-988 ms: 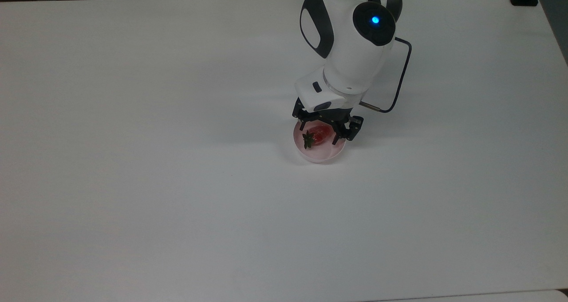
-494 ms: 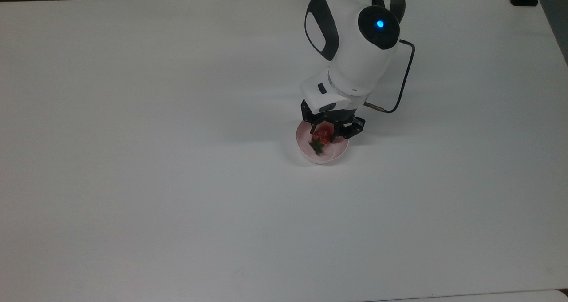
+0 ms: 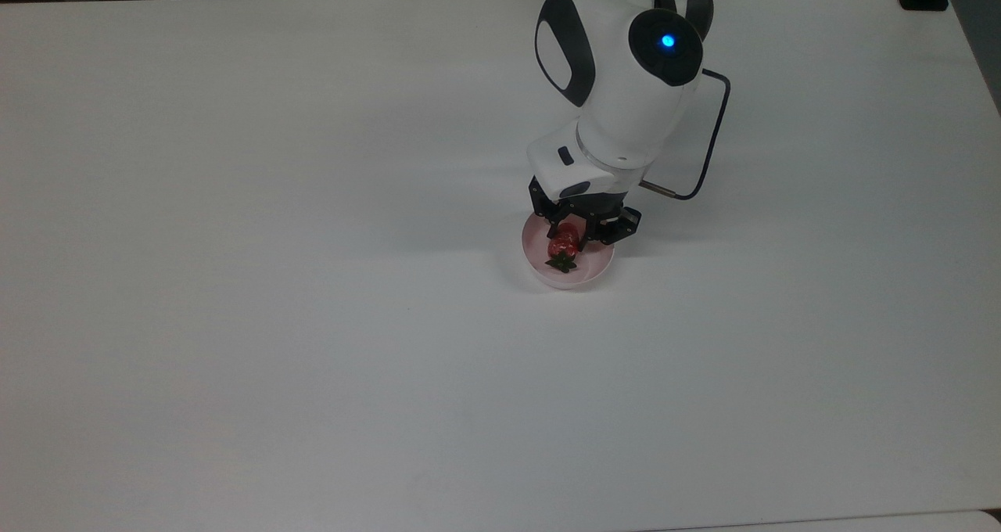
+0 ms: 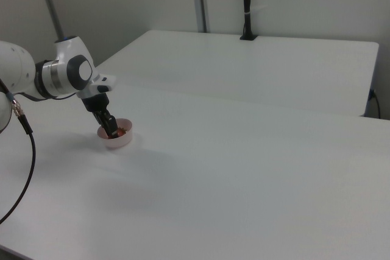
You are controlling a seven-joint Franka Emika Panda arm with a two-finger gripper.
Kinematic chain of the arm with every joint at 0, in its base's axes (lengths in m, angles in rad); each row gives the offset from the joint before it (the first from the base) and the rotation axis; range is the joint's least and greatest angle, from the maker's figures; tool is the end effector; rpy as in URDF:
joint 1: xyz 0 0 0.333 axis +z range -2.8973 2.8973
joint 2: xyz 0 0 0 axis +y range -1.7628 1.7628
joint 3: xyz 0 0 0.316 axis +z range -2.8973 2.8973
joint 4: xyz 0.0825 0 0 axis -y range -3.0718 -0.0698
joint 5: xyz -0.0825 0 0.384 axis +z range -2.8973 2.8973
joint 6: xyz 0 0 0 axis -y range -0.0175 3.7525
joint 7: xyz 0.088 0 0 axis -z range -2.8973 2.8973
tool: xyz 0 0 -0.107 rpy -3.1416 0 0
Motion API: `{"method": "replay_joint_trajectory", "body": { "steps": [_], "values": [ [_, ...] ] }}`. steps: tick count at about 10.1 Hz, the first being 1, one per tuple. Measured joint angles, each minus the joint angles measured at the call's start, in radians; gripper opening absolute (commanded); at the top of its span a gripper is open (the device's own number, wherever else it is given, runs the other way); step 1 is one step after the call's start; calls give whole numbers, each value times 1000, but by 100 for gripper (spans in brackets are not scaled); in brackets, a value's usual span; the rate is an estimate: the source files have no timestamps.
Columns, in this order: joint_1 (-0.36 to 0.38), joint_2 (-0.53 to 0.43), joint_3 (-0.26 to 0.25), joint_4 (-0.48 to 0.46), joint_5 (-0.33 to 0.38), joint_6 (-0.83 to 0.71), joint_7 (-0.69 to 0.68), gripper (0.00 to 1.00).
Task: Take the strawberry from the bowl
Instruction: 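Close the gripper fingers on the red strawberry, then lift the held strawberry up out of the bowl, then carry the strawberry beside the bowl and lower it to the table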
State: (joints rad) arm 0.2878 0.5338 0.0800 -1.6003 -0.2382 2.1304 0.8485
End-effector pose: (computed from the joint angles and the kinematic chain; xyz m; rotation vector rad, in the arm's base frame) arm 0.6489 0.2312 0.3220 2.9561 -0.5454 0.1378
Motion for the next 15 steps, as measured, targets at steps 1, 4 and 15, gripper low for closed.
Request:
{"method": "replay_joint_trajectory", "body": {
  "steps": [1,4,15],
  "values": [
    [-1,-3,0,1,0,0,0,24],
    [-1,-29,0,6,0,0,0,24],
    [-45,-236,-1,-98,14,-189,-288,24]
  ]
}}
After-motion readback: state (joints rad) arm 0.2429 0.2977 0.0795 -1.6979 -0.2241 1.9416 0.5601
